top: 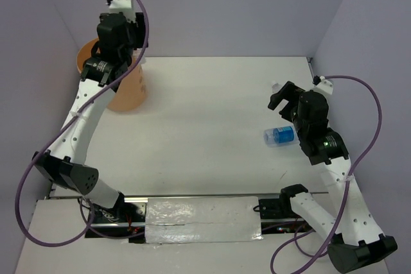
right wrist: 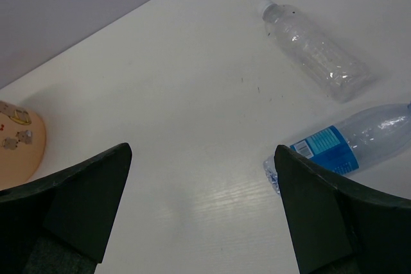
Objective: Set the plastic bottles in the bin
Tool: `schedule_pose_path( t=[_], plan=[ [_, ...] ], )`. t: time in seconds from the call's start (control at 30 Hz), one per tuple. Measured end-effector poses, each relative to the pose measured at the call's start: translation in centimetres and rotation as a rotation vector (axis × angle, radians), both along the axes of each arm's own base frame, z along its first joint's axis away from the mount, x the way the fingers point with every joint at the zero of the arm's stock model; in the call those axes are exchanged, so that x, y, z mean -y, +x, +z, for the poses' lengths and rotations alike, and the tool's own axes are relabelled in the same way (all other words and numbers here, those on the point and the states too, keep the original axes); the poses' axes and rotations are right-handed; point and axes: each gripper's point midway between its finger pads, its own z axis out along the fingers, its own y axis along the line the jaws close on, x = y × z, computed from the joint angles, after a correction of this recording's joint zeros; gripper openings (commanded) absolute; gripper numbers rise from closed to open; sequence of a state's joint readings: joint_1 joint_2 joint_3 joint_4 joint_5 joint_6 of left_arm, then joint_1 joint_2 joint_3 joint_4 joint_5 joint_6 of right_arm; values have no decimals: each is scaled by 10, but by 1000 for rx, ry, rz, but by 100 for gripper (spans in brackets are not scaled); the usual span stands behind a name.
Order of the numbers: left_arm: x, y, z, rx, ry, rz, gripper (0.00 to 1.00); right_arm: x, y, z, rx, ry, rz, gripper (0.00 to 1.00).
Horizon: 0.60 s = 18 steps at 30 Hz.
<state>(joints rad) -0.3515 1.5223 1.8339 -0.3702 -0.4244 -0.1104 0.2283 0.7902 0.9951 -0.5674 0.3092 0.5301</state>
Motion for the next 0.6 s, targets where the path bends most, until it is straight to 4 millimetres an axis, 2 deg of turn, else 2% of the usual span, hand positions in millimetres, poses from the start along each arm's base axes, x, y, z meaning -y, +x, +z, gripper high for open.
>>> schedule_pose_path(
  t=[0.13, 0.33, 0.43, 0.53, 0.6],
  plan=[
    [-66, 21, -7, 10, -5, 199, 48, -3, 4, -3, -12, 2, 11, 100],
    [-141, 40, -27, 15, -55, 387, 48, -7, 8, -8, -30, 6, 28, 100],
    [-163, 43, -46, 1, -66, 446, 51, -9, 10, -10, -33, 9, 33, 100],
    [-167, 44, -77, -47, -72, 473, 61, -10, 13, -12, -39, 10, 33, 100],
    [-167, 43, -98, -87, -78, 480, 85, -10, 15, -14, -49, 8, 30, 100]
  ],
)
